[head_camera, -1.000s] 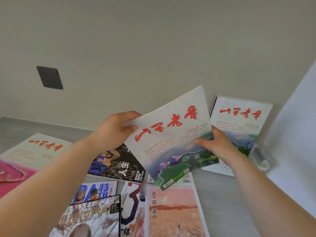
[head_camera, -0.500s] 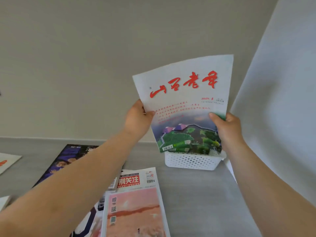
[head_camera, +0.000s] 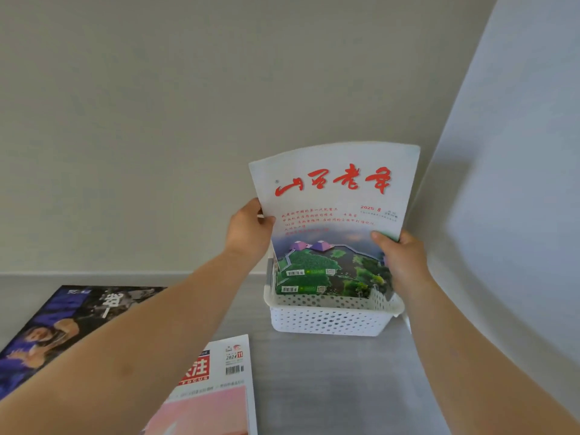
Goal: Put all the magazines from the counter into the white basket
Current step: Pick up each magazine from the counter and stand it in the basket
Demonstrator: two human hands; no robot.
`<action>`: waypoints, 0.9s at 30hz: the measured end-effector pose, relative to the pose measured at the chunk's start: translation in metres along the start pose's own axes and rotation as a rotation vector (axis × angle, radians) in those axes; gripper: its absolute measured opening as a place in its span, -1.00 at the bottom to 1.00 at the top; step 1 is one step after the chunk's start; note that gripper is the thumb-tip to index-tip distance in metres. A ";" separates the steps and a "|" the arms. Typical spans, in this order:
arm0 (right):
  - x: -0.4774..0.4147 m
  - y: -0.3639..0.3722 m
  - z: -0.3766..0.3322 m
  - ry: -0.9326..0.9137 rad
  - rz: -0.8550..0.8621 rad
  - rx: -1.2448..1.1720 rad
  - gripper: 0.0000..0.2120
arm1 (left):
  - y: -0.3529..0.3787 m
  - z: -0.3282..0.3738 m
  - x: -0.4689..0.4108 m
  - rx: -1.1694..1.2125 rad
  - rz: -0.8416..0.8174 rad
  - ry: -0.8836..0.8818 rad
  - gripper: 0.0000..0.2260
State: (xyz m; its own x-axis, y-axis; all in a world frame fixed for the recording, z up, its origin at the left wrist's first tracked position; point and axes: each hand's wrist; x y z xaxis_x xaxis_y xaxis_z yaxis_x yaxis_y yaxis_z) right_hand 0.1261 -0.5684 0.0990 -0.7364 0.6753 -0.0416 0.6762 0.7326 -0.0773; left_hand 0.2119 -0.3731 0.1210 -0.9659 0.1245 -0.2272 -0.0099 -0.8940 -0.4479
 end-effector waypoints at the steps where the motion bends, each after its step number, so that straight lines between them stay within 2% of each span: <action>1: -0.003 0.002 0.007 0.027 -0.007 -0.016 -0.70 | 0.005 -0.004 -0.001 -0.008 -0.005 -0.016 -0.78; 8: -0.022 0.007 0.045 0.165 -0.034 -0.044 -0.71 | 0.029 -0.022 -0.015 -0.100 -0.064 -0.073 -0.88; 12: -0.032 0.009 0.052 0.119 0.021 0.037 -0.70 | 0.038 -0.025 -0.022 -0.101 -0.050 -0.077 -0.88; 15: -0.042 0.013 0.054 0.054 0.126 0.109 -0.69 | 0.046 -0.026 -0.027 -0.068 0.005 -0.073 -0.86; 18: -0.050 0.015 0.056 -0.008 0.191 0.073 -0.63 | 0.052 -0.029 -0.033 -0.037 0.077 -0.080 -0.71; 21: -0.055 0.020 0.056 -0.005 0.116 0.047 -0.59 | 0.058 -0.034 -0.036 -0.074 0.011 -0.099 -0.59; 24: -0.056 0.026 0.055 0.021 0.072 0.034 -0.44 | 0.066 -0.035 -0.034 -0.098 -0.084 -0.091 -0.69; 27: -0.056 0.028 0.054 0.007 0.080 0.035 -0.45 | 0.069 -0.036 -0.034 -0.174 -0.049 -0.058 -0.71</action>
State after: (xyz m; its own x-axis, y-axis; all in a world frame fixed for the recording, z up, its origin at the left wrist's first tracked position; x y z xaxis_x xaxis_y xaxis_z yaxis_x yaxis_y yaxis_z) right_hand 0.1850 -0.5898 0.0457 -0.6797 0.7323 -0.0426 0.7317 0.6729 -0.1087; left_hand 0.2529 -0.4240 0.0667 -0.9787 0.1365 -0.1531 -0.0174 -0.7990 -0.6011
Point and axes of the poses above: each hand's wrist, its own x-axis away from the middle knuckle, its own y-axis out of the palm, z = x × y
